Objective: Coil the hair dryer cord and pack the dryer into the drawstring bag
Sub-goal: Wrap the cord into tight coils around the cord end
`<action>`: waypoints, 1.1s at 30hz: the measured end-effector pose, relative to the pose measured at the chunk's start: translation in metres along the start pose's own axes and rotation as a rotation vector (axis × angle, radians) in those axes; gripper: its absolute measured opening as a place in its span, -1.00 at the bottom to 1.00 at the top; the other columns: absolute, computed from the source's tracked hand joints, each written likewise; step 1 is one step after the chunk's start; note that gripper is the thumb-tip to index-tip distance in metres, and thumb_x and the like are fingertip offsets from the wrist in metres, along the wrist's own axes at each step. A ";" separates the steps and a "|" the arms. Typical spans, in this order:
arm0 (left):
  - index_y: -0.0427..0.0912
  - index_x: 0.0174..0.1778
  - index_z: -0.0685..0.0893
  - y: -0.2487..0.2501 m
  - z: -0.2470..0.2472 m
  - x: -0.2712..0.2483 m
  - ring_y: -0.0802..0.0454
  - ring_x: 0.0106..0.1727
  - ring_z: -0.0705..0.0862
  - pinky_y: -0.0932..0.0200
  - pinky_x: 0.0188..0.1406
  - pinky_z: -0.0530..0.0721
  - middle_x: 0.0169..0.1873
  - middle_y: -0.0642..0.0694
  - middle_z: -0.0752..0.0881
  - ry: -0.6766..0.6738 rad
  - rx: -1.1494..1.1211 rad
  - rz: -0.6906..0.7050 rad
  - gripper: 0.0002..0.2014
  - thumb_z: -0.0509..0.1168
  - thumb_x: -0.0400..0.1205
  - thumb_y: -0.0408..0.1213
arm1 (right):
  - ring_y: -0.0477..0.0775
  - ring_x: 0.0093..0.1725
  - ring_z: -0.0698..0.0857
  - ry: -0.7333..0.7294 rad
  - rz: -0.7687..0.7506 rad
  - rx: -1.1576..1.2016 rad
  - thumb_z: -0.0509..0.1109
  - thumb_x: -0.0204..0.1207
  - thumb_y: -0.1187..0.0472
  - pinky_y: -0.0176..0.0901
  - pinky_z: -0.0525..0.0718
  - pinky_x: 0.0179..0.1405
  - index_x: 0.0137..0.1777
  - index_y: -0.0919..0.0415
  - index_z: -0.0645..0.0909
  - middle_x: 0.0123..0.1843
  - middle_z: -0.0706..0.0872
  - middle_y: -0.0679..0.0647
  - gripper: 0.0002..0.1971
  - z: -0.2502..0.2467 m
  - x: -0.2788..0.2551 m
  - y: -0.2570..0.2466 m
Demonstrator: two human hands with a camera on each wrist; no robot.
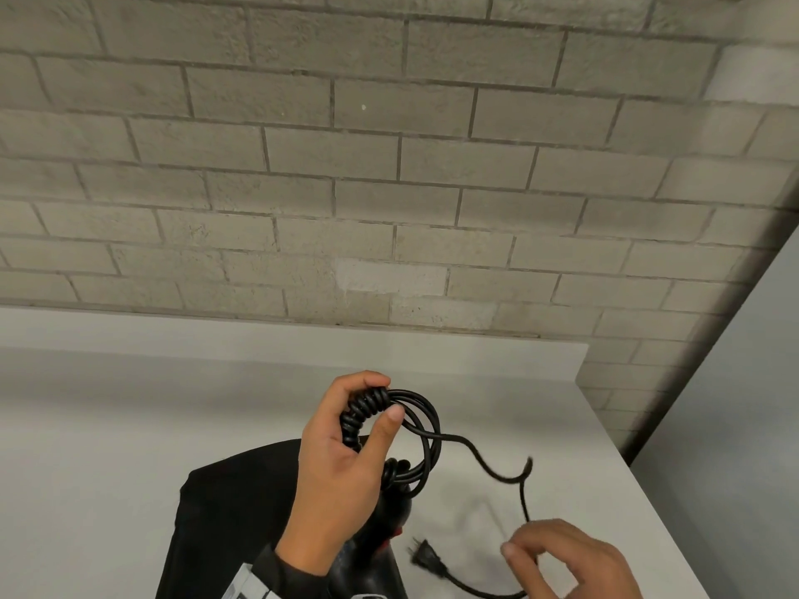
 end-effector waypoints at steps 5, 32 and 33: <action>-0.07 0.07 0.71 0.001 0.003 -0.002 0.20 0.02 0.75 0.47 0.02 0.62 -0.07 0.14 0.78 -0.013 0.033 -0.001 -0.75 0.43 0.47 -0.22 | -0.10 -0.19 0.71 0.413 -0.052 0.248 0.46 0.32 0.09 -0.32 0.57 -0.17 -0.32 0.13 0.60 -0.27 0.71 -0.06 -0.86 -0.002 0.014 -0.065; 0.14 -0.02 0.77 0.008 -0.003 -0.003 -0.01 -0.05 0.79 0.32 -0.05 0.68 -0.11 -0.04 0.78 -0.105 0.063 0.128 -0.75 0.53 0.41 0.02 | -0.11 -0.25 0.71 -0.088 -0.052 0.615 0.47 0.50 0.18 -0.34 0.63 -0.24 -0.06 0.10 0.76 -0.22 0.79 -0.10 -0.93 0.013 0.119 -0.095; 0.13 -0.03 0.77 0.008 -0.003 -0.003 -0.01 -0.06 0.79 0.32 -0.07 0.68 -0.12 -0.05 0.78 -0.102 0.063 0.133 -0.76 0.53 0.41 0.03 | -0.12 -0.24 0.72 -0.092 0.004 0.690 0.46 0.49 0.17 -0.34 0.64 -0.23 -0.07 0.13 0.76 -0.23 0.79 -0.05 -0.91 0.020 0.119 -0.091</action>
Point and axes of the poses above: each hand's wrist, its own x-axis towards the middle knuckle, its own z-axis out of the palm, y = z × x, the point moved 5 cm from there along x, towards the middle knuckle
